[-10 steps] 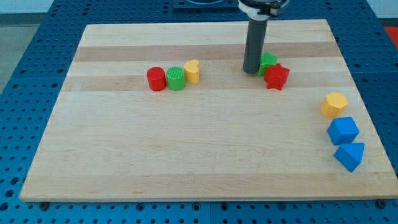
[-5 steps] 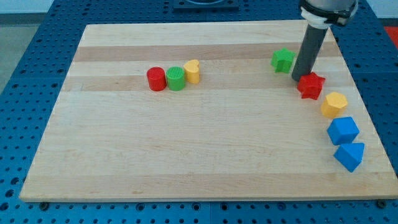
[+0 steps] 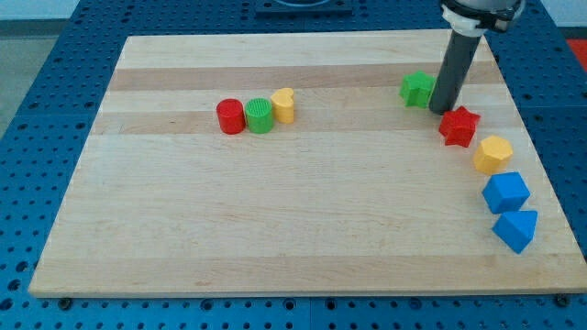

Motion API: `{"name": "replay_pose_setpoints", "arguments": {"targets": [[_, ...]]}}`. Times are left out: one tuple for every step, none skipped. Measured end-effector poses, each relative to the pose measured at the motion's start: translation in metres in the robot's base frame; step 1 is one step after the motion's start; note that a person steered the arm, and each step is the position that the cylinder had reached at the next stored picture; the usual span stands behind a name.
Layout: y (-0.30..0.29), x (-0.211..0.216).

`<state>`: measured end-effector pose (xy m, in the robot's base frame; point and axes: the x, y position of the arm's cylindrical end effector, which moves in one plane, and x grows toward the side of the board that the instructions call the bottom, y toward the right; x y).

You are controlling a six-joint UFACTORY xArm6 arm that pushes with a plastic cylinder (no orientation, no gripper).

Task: Place the stars diagonally to each other

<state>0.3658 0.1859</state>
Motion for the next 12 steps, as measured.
{"name": "replay_pose_setpoints", "arguments": {"targets": [[-0.033, -0.004], [-0.041, 0.017], [-0.041, 0.042], [-0.041, 0.047], [-0.038, 0.045], [-0.025, 0.040], [-0.009, 0.039], [0.010, 0.039], [0.016, 0.036], [0.016, 0.035], [0.016, 0.035], [-0.018, 0.035]]}}
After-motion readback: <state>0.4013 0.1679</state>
